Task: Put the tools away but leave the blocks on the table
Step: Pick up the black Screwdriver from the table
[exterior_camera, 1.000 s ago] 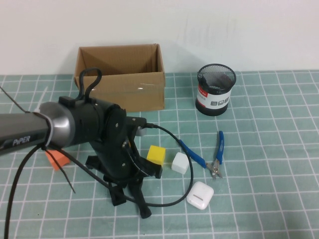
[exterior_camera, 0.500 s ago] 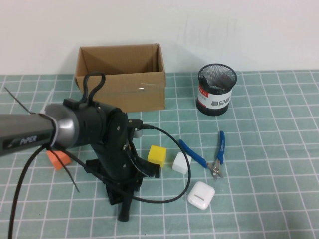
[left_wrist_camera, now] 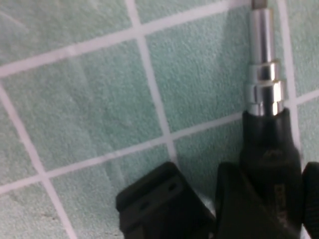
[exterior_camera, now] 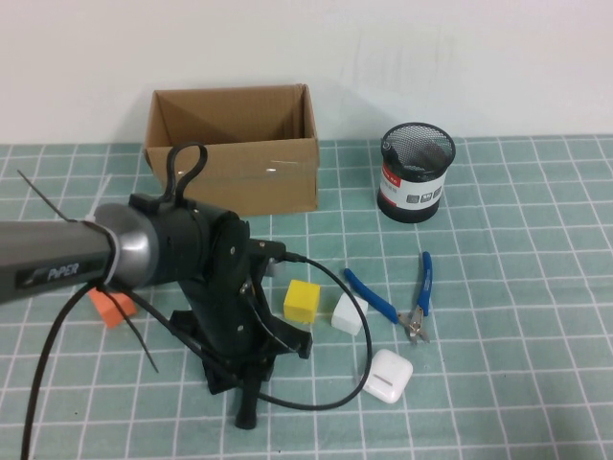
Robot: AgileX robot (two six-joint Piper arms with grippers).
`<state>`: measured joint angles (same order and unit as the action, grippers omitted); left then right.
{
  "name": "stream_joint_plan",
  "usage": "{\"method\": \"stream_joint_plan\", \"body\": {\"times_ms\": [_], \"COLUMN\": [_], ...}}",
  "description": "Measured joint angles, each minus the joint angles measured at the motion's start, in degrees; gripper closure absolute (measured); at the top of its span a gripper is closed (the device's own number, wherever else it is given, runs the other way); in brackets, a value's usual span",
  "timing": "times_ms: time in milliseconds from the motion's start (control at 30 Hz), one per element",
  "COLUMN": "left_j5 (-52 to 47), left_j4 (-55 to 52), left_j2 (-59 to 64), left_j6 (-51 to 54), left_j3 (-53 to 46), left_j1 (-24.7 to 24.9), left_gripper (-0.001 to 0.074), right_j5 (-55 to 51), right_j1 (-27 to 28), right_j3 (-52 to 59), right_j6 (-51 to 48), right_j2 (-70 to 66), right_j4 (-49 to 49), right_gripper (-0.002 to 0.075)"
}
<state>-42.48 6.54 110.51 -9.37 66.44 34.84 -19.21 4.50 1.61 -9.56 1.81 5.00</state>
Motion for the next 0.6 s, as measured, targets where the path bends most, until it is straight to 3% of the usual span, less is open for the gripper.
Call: {"method": "stream_joint_plan", "body": {"times_ms": [133, 400, 600], "left_j5": [-0.15, 0.07, 0.55], "left_j4": [0.12, 0.12, -0.42], "left_j2": [0.13, -0.88, -9.41], "left_j6": [1.1, 7.44, 10.23], "left_j3": [0.0, -0.1, -0.1], "left_j1": [0.24, 0.24, 1.36], "left_gripper": [0.0558, 0.0558, 0.0558], "right_j5": [0.0, 0.0, 0.0], "right_j1": [0.0, 0.0, 0.0], "right_j3": [0.0, 0.0, 0.0], "right_j6": [0.0, 0.0, 0.0], "right_j2": [0.0, 0.0, 0.0], "right_j4": [0.0, 0.0, 0.0], "right_gripper": [0.0733, 0.0733, 0.0733]}}
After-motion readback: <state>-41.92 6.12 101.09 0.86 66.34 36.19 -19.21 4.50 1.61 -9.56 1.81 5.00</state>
